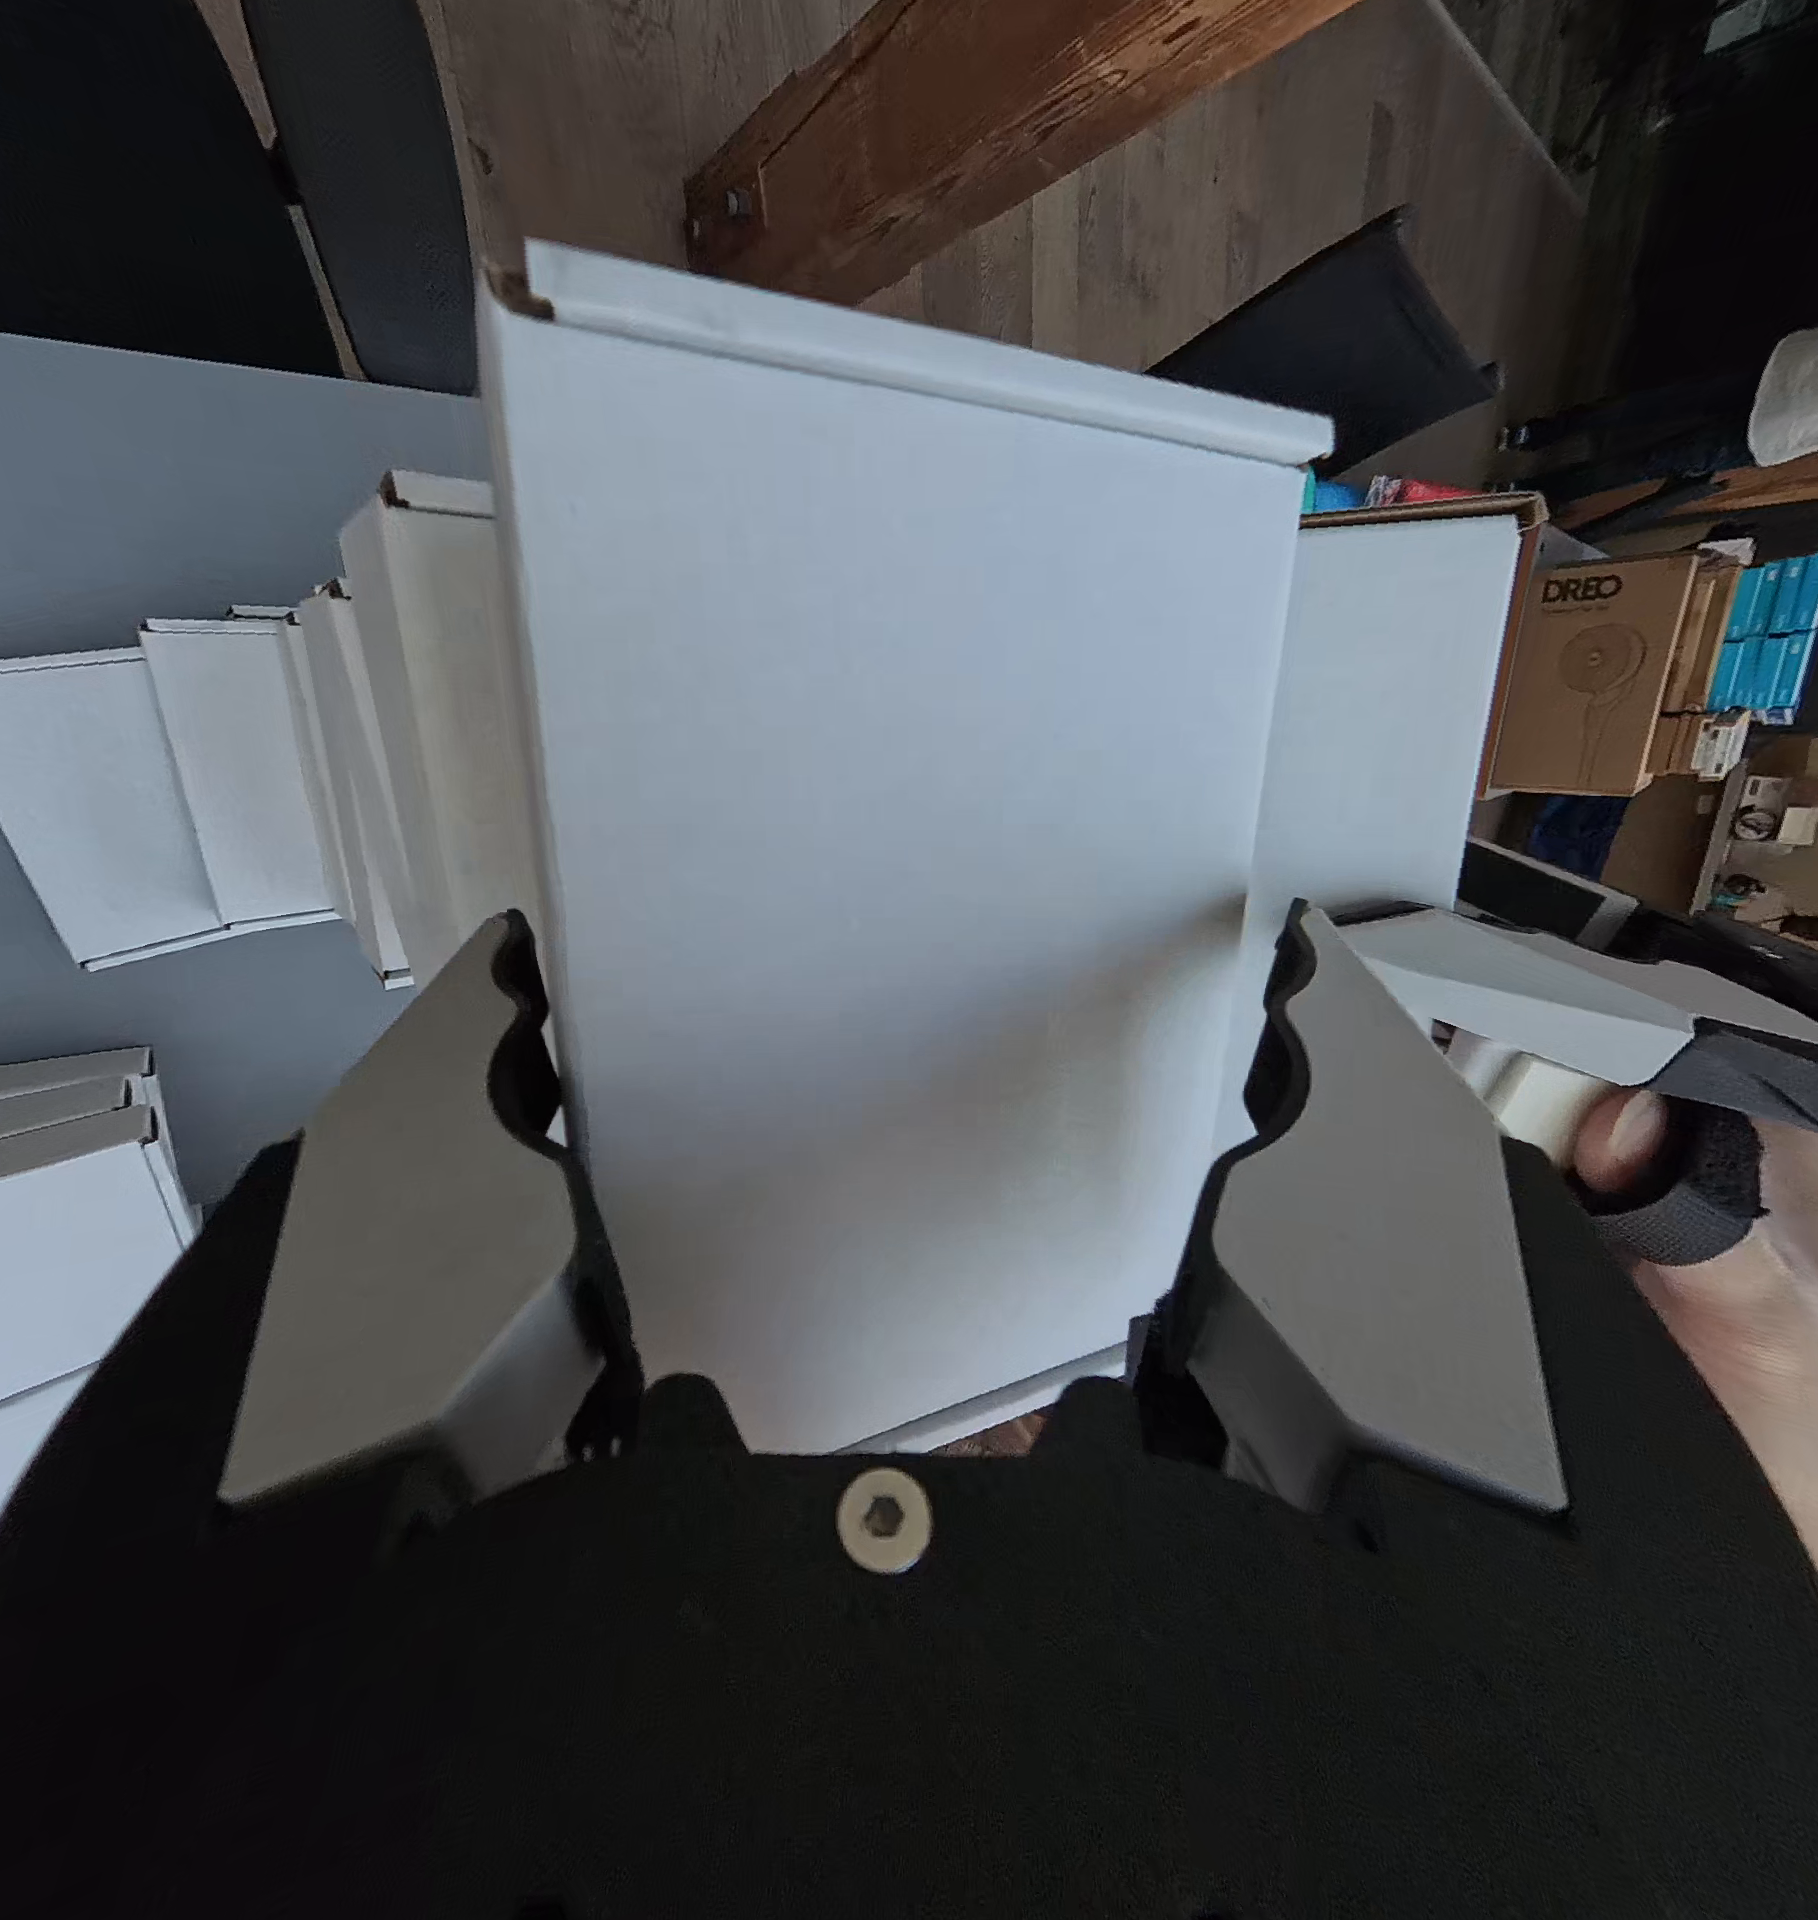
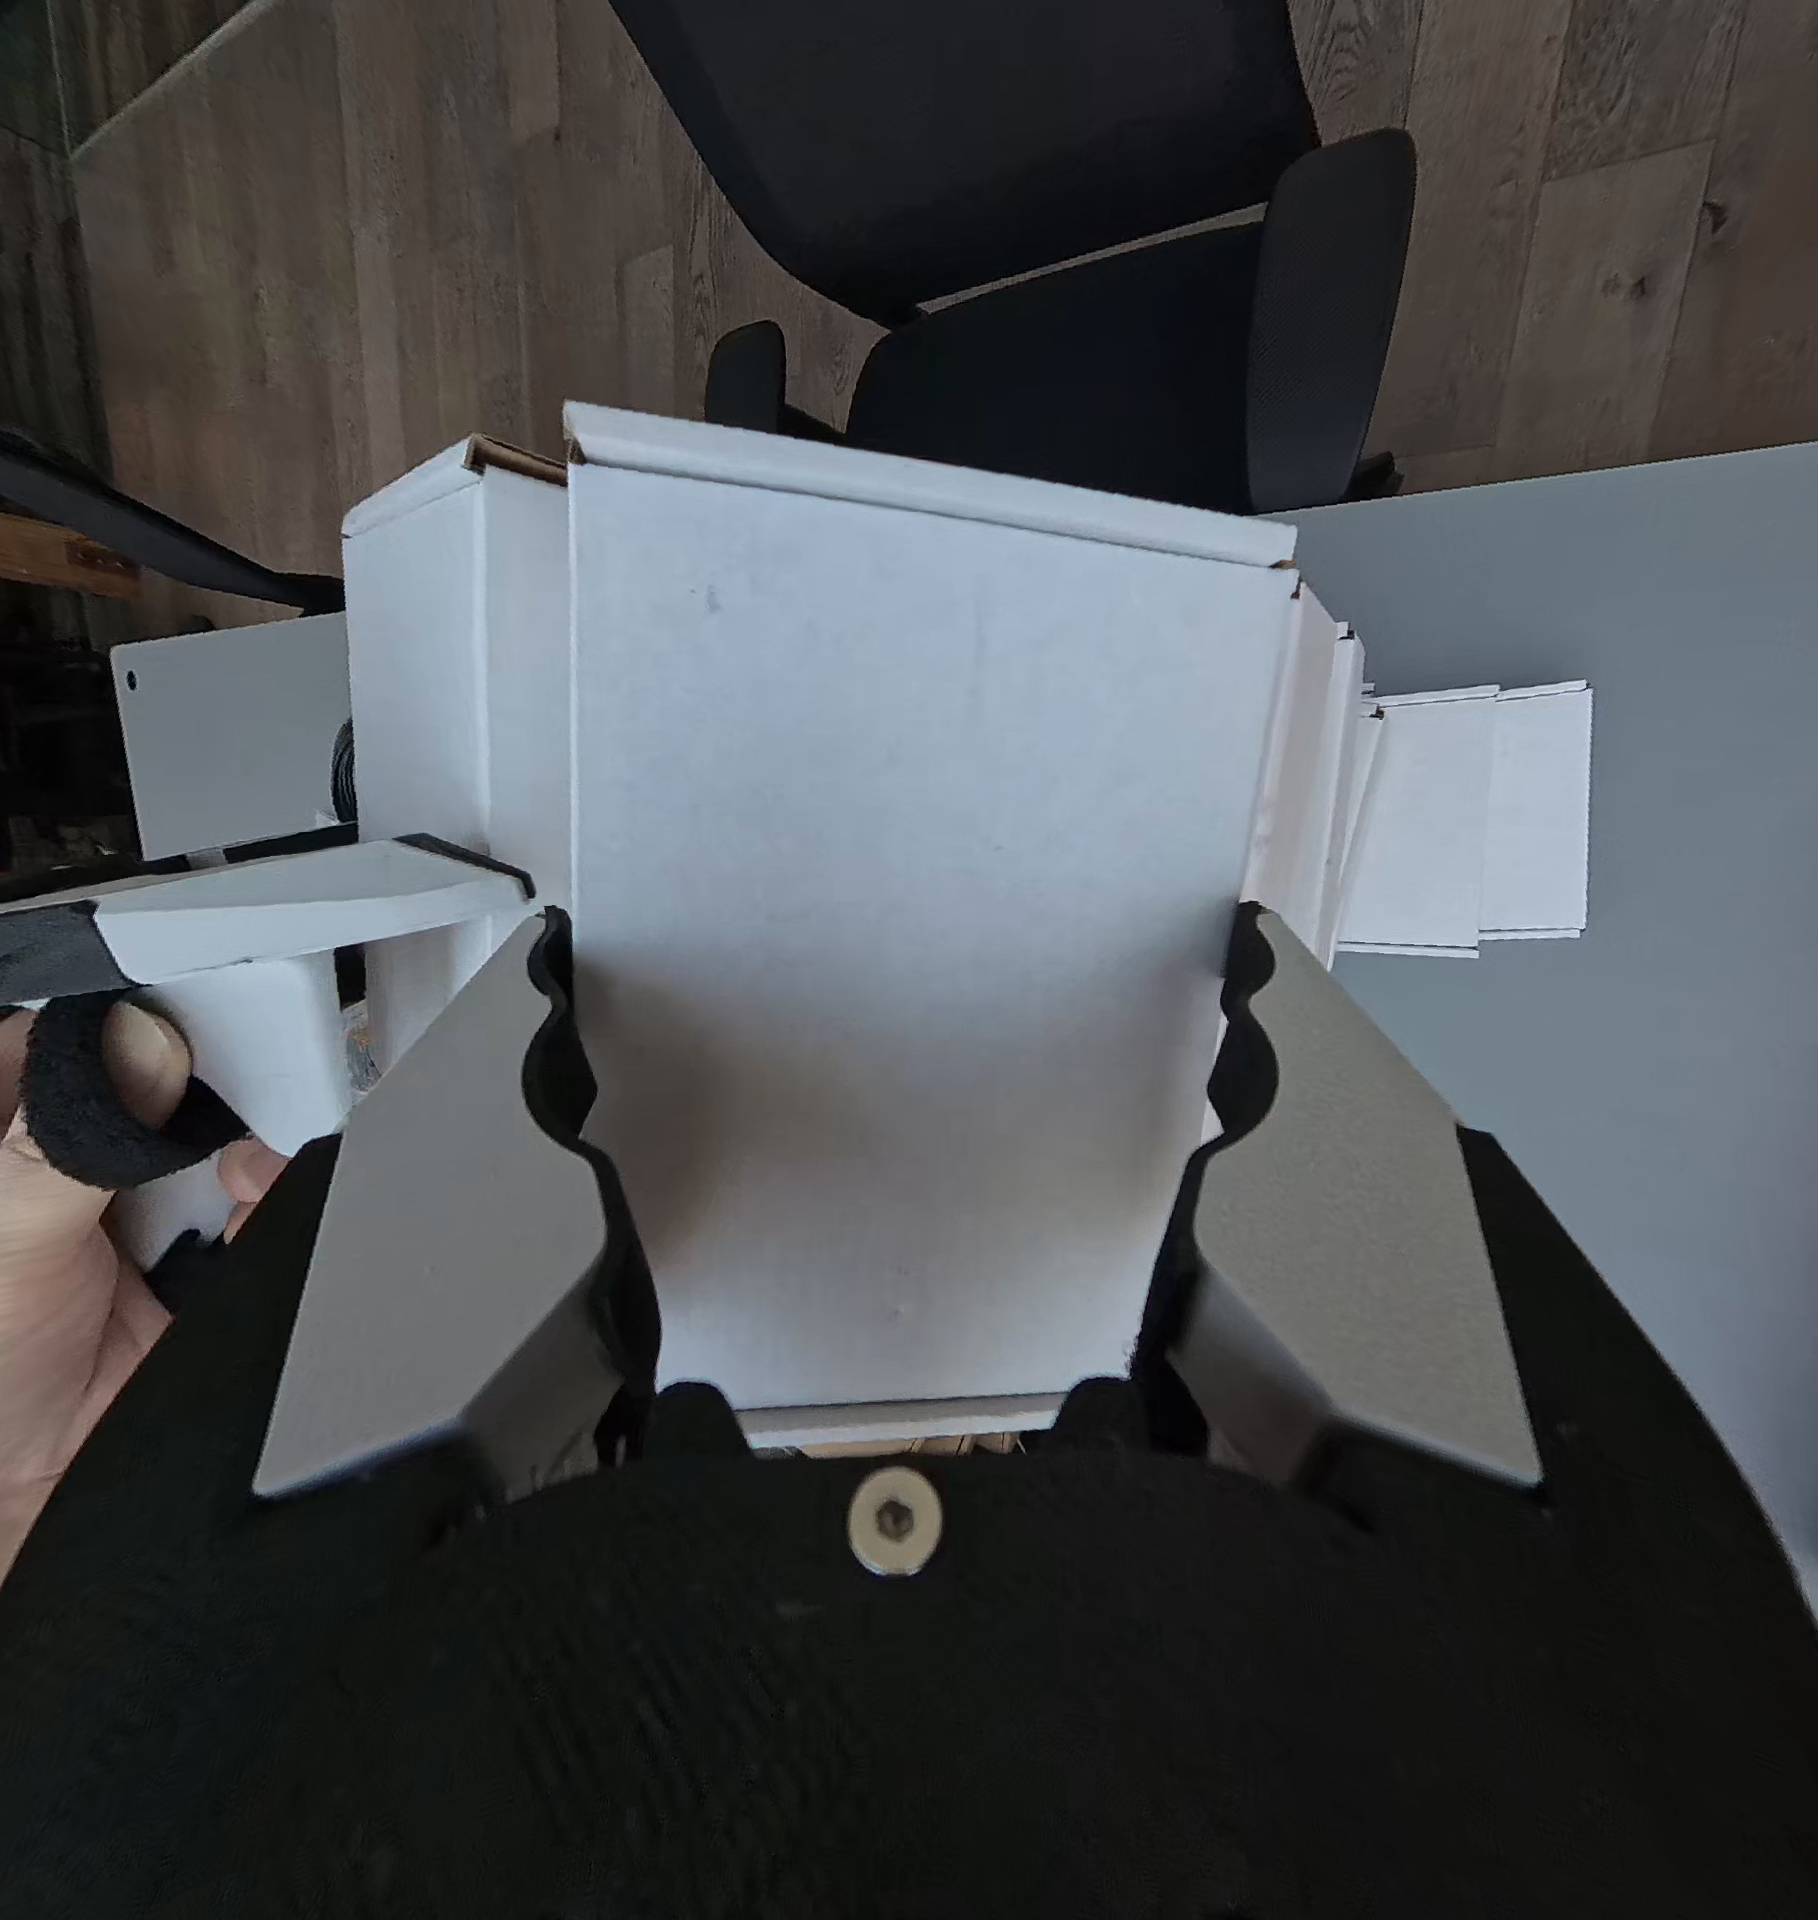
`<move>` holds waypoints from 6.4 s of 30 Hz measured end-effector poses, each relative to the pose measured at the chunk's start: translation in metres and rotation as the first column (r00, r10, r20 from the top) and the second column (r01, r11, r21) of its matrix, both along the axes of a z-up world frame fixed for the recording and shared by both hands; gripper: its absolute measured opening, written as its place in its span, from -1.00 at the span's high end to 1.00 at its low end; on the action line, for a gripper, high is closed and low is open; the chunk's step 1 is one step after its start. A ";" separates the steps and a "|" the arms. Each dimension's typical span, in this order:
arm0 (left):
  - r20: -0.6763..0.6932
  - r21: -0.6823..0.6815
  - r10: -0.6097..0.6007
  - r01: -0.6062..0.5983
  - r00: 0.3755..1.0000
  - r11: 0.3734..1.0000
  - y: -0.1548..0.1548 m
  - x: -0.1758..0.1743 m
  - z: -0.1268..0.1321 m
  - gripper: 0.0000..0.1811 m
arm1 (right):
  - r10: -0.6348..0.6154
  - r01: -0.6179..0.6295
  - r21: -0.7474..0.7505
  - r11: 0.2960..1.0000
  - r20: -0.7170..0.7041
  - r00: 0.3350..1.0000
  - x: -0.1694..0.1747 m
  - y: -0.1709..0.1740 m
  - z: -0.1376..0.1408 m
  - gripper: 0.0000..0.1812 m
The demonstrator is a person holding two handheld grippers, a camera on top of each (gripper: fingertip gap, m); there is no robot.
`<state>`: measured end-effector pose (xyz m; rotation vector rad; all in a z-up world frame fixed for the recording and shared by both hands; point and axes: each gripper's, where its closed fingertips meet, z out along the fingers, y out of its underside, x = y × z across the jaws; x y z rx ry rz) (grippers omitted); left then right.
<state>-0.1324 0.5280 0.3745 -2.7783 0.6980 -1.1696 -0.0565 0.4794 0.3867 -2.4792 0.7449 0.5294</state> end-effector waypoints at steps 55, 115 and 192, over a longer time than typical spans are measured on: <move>0.210 0.041 -0.064 0.056 0.976 0.998 0.000 -0.035 0.009 0.09 | 0.040 -0.021 -0.056 0.998 0.382 0.923 0.003 0.000 0.021 -0.23; 0.220 0.031 -0.122 0.118 0.968 0.993 0.001 -0.036 0.008 0.08 | 0.090 -0.132 0.036 0.991 0.558 0.825 -0.004 -0.001 0.030 -0.01; -0.168 0.326 -0.253 0.296 0.953 0.898 -0.041 -0.015 -0.003 -0.74 | 0.056 -0.131 0.124 0.984 0.480 0.876 0.005 -0.012 0.025 -0.06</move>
